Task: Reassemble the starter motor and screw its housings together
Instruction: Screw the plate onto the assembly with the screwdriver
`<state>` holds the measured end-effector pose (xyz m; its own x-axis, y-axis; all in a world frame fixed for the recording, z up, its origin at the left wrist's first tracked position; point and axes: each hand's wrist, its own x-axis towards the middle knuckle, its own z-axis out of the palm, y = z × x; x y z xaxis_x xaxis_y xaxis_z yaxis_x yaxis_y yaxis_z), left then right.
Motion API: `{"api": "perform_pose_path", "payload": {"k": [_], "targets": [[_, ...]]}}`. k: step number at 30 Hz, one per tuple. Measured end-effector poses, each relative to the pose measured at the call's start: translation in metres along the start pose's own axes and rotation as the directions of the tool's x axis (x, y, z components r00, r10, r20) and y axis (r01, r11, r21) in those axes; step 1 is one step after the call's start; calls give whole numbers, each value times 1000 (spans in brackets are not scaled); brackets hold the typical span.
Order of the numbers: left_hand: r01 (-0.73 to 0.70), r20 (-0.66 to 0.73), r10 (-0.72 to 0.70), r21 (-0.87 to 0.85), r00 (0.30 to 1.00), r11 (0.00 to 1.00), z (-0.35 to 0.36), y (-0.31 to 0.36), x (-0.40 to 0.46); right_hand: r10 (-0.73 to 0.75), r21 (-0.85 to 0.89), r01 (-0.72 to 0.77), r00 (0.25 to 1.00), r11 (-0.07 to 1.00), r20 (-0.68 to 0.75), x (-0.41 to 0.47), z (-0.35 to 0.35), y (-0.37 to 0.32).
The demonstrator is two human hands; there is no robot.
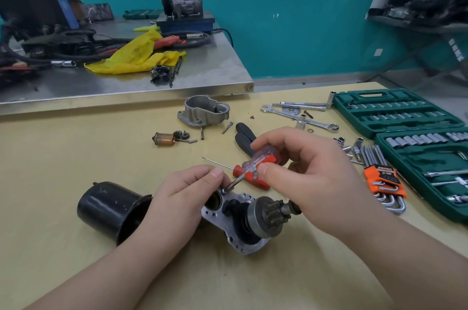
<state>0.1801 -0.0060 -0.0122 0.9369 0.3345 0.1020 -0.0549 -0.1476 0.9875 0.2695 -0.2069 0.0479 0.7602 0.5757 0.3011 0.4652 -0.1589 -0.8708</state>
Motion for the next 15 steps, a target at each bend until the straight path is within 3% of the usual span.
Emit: {"api": "perform_pose_path", "payload": {"k": [15], "targets": [[7,-3,-7,-3,1000,1000,0,1,0,-31,-54,33,999,998,28,-3,-4,-9]]}}
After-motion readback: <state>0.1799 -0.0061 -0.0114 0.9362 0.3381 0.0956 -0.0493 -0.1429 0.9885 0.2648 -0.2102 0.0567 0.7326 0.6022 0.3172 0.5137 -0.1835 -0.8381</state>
